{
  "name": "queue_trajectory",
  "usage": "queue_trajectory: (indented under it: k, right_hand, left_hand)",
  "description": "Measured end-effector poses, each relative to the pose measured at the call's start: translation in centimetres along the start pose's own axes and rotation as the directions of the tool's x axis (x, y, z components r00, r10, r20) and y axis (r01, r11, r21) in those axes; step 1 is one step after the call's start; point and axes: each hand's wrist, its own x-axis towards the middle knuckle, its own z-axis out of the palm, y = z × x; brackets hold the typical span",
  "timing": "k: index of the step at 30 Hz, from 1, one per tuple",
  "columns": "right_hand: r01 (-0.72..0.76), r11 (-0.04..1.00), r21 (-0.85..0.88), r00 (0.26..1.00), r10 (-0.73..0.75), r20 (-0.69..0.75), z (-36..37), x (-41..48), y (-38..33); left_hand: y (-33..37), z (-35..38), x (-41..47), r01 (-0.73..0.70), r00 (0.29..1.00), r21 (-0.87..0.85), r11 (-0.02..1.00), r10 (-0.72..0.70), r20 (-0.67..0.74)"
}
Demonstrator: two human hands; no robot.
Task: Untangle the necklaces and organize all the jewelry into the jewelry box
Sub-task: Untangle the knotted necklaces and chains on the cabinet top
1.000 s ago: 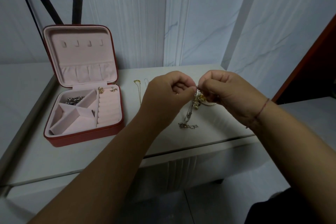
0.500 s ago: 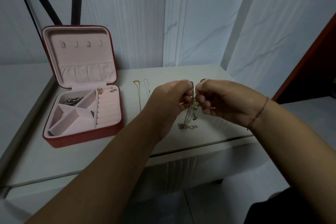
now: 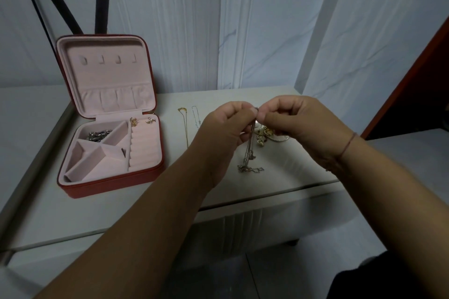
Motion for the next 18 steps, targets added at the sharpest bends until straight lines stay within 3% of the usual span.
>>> queue_trajectory:
  k: [2,6,9,13,16,18]
  right_hand:
    - [0.033,0.999,-0.015,0.999,-0.034,-0.004,0.1,-0.1,-0.1]
    - [0.090,0.991,-0.096,0.995,-0.094,-0.037,0.2,-0.1,-0.2]
    - [0.127,0.981,-0.150,0.989,-0.136,-0.057,0.2,0.0,0.0]
    - [0.157,0.954,-0.255,0.985,-0.171,-0.035,0.0,0.0,0.1]
    - [0.153,0.948,-0.280,0.985,-0.170,-0.035,0.1,0.1,0.2]
    - [0.139,0.955,-0.260,0.986,-0.157,-0.049,0.2,0.2,0.2]
  left_hand:
    - [0.1,-0.1,0.0,-0.039,0.999,0.039,0.998,0.040,-0.029]
    - [0.1,-0.5,0.0,-0.227,0.966,0.293,0.929,0.252,-0.051]
    - [0.0,-1.0,0.3,-0.456,0.860,0.535,0.711,0.506,0.060]
    - [-0.3,-1.6,0.8,-0.549,0.753,0.726,0.414,0.623,0.213]
    - [-0.5,-1.6,1.0,-0.543,0.711,0.794,0.272,0.652,0.263]
    - [-0.7,-1.4,1.0,-0.536,0.705,0.795,0.284,0.669,0.236]
